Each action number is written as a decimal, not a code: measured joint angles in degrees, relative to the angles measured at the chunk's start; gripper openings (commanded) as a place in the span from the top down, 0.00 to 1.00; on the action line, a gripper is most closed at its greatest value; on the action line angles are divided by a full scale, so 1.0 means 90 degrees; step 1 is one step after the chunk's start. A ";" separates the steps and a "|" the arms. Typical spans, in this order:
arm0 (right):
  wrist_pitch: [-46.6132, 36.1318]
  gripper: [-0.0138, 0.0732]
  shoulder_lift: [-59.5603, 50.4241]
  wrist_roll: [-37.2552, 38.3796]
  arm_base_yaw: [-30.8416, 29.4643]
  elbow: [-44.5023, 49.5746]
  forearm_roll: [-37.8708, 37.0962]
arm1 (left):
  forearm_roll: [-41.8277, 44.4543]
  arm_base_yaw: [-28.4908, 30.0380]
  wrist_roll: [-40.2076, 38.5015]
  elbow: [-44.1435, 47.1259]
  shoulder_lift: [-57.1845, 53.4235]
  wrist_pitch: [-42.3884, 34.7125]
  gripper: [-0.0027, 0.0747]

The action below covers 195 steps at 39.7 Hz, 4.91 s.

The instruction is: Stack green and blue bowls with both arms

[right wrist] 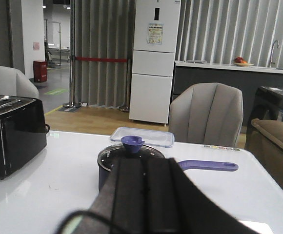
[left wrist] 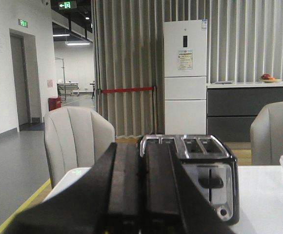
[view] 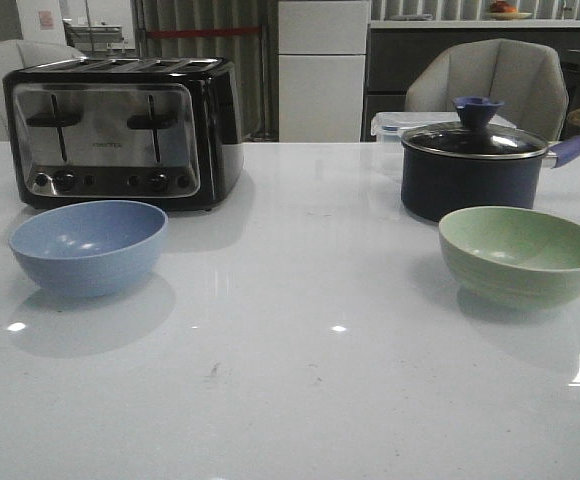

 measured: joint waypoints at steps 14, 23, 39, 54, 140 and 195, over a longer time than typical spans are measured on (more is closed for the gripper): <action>0.1579 0.82 0.2081 0.0000 0.0000 -0.1579 0.0003 | -0.0154 0.0000 0.0000 -0.1737 0.1945 0.1896 0.84; 0.2344 0.82 0.3159 0.0000 0.0000 -0.1605 0.0003 | -0.0154 0.0000 0.0000 -0.1737 0.3013 0.2831 0.84; 0.2420 0.65 0.4385 0.0000 0.0000 -0.1605 0.0013 | -0.0154 0.0000 0.0000 -0.1737 0.4366 0.3032 0.72; 0.2302 0.20 0.5437 0.0102 0.0000 -0.1728 0.0197 | -0.0326 -0.0184 0.0336 -0.1737 0.4677 0.2658 0.27; 0.3861 0.74 1.0658 -0.1439 0.1600 -0.6521 0.1886 | -0.0637 -0.3124 0.0935 -0.1737 0.4677 0.2580 0.31; 0.3393 0.34 0.9021 -0.1522 0.3195 -0.5009 0.1722 | -0.0637 -0.3124 0.0935 -0.1737 0.4677 0.2569 0.31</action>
